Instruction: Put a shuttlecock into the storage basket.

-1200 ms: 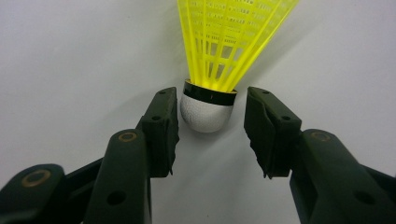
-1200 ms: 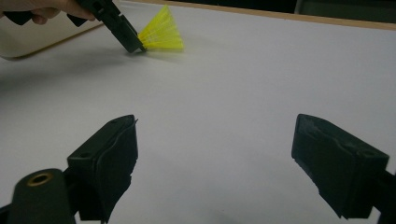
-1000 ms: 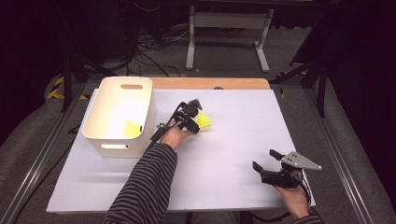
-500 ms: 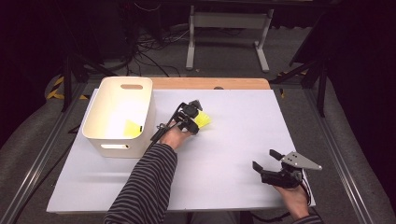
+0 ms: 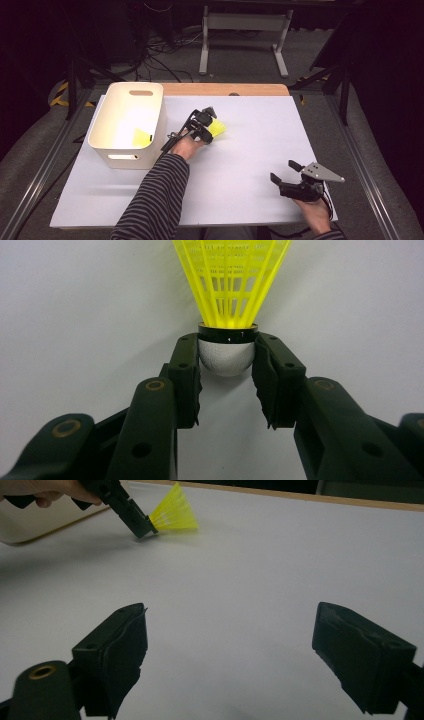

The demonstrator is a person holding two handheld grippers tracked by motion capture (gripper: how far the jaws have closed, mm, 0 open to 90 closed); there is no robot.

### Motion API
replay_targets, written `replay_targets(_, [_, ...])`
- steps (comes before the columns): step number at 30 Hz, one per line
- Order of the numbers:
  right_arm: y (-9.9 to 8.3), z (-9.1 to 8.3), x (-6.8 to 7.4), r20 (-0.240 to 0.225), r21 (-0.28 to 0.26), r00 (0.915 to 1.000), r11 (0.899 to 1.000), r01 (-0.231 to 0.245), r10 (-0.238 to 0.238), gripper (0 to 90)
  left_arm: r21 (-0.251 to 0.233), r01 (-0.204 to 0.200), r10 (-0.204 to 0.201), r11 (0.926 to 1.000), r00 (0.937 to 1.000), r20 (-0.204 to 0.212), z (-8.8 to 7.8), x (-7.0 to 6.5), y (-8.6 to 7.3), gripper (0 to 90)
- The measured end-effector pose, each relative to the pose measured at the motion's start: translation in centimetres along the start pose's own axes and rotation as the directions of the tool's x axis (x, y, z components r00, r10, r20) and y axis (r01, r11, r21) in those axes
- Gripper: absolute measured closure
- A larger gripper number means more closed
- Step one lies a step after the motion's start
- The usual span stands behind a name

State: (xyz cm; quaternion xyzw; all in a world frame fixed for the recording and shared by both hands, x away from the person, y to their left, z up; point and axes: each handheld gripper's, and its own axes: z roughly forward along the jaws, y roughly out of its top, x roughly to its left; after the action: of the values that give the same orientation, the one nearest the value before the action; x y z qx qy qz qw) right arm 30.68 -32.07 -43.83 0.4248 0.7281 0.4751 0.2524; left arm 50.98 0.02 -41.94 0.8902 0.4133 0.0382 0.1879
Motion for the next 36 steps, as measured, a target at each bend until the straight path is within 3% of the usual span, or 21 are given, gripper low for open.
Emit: replay_targets(36, [0.0,0.0,0.1,0.0,-0.004,1.0,1.0,-0.003,0.003,14.6,-0.006,-0.006,0.006,1.0,0.9999,0.01,-2.6,-0.1,-0.6,65.0])
